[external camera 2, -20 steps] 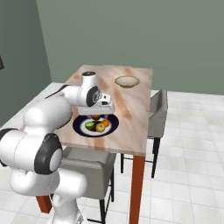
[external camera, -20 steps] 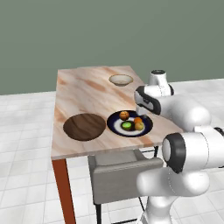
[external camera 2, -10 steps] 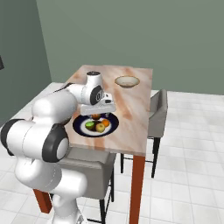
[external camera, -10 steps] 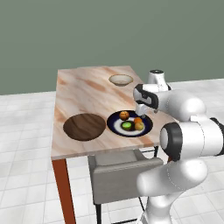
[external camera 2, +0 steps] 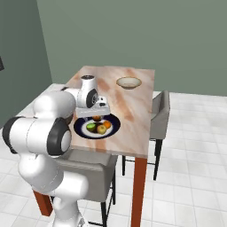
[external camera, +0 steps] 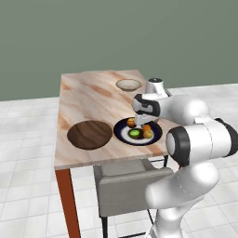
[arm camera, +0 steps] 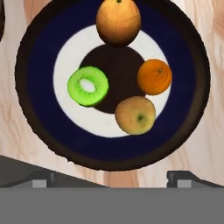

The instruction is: Take the fruits from the plate on the dining counter and place two fruits in each bowl.

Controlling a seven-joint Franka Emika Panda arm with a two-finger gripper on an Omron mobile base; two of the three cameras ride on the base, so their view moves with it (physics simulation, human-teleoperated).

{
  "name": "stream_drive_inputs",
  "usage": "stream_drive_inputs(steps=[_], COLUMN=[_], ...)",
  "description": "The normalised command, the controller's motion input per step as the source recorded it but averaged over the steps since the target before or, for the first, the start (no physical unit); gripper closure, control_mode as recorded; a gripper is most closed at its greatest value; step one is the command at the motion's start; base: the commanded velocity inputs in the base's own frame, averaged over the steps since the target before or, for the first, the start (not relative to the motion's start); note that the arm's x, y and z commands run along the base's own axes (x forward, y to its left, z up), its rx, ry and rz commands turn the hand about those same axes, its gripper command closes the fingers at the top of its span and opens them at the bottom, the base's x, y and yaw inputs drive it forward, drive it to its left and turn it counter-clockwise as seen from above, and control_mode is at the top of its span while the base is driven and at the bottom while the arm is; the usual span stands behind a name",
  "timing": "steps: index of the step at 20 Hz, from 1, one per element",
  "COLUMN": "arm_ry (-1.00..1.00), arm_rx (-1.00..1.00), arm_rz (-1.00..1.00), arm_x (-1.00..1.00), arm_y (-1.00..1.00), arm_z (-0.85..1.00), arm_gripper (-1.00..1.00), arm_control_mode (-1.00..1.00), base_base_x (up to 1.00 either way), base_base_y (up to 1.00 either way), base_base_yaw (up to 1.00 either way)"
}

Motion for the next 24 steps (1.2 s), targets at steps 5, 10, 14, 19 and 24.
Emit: stream_drive_inputs(steps=[5, 10, 14, 19, 24], arm_ry=[0.04, 0.02, 0.00, 0.00, 0.00], arm_rx=[0.01, 0.00, 0.00, 0.01, 0.01], arm_rz=[-0.01, 0.00, 0.00, 0.00, 0.00], arm_x=[0.07, 0.30, 0.34, 0.32, 0.11], arm_y=[-0.12, -0.05, 0.00, 0.00, 0.00], arm_z=[-0.02, -0.24, -0.34, -0.43, -0.35], arm_gripper=[-1.00, -1.00, -1.00, -1.00, -1.00], arm_control_mode=[-1.00, -1.00, -1.00, -1.00, -1.00], base_base_x=[0.00, 0.00, 0.00, 0.00, 0.00], base_base_y=[0.00, 0.00, 0.00, 0.00, 0.00], base_base_yaw=[0.00, 0.00, 0.00, 0.00, 0.00])
